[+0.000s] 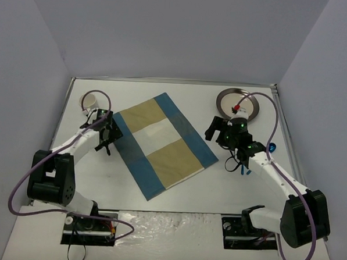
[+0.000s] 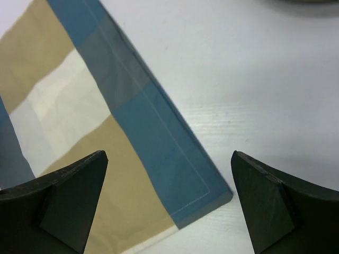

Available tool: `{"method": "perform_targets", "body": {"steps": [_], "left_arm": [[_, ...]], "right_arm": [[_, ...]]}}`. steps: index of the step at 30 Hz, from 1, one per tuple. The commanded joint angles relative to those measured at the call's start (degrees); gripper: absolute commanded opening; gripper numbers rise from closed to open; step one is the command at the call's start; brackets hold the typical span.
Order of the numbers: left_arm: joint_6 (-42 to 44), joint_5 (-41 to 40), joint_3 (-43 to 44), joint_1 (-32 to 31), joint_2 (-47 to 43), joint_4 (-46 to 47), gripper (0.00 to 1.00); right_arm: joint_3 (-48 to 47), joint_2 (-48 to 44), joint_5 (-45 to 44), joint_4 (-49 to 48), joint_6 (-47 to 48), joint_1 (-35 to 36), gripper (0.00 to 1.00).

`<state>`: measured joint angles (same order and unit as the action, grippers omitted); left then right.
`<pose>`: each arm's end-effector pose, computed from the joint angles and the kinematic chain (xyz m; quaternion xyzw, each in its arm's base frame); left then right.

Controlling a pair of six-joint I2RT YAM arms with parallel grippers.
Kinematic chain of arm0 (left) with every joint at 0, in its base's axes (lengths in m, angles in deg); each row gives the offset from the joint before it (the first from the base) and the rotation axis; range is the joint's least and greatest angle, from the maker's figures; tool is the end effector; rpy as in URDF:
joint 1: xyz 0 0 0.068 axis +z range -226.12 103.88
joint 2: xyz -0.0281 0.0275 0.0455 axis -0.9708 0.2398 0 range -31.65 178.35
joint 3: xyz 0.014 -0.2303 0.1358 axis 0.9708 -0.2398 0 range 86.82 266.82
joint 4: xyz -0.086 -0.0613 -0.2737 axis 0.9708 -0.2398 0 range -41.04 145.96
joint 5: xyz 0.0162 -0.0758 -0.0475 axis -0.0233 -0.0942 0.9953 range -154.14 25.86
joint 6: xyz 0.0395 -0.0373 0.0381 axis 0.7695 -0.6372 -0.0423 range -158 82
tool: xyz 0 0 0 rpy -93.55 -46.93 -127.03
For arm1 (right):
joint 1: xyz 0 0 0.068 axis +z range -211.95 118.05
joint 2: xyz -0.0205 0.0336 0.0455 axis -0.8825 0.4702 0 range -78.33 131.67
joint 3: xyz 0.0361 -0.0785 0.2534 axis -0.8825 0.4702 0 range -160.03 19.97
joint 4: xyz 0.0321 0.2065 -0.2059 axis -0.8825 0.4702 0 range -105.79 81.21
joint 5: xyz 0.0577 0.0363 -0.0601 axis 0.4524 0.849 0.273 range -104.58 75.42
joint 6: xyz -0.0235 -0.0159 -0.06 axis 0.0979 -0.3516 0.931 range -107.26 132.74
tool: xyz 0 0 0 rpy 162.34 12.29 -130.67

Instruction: Set the dinner table for one person

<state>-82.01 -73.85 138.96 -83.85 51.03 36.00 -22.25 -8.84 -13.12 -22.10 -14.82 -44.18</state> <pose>0.3358 -0.0367 0.1831 -0.3192 0.8823 -0.0752 0.3377 0.3070 0.0999 0.2362 0.0631 0.8215 0.2280 0.5188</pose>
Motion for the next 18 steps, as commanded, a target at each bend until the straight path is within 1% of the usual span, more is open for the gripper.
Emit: {"method": "perform_targets", "body": {"steps": [1,2,5,8,10,12,15,18], "left_arm": [[7.4,2.4,7.4,0.4,-11.4,-5.4,0.88],[9.2,2.7,8.4,0.4,-13.4,-6.8,0.91],[15.8,3.9,9.9,0.5,-18.7,-10.2,0.95],[21.0,5.8,9.3,0.5,-23.5,-12.4,0.97],[24.0,7.0,7.7,0.6,-27.7,-12.7,0.97],[26.3,8.0,5.2,0.6,-30.5,-11.6,0.97],[27.9,9.4,1.1,0.6,-35.3,-9.6,0.97],[29.0,11.8,-2.0,0.7,-37.5,-8.0,0.97]], "right_arm": [[-3.8,-1.2,-4.8,-3.2,-4.1,-5.4,1.0],[-4.1,-1.3,-4.7,-4.0,-4.9,-7.2,1.0],[-3.2,-0.8,-1.6,-8.6,-5.5,-12.8,1.0],[-3.1,1.3,2.0,-11.7,-7.0,-18.4,1.0],[-4.2,4.6,4.8,-12.0,-9.3,-23.2,1.0],[-5.0,7.5,10.6,-14.0,-11.1,-28.5,1.0],[-5.9,11.6,10.9,-17.0,-11.9,-31.3,1.0],[-8.1,15.7,9.3,-17.8,-10.9,-32.8,0.98]]}}
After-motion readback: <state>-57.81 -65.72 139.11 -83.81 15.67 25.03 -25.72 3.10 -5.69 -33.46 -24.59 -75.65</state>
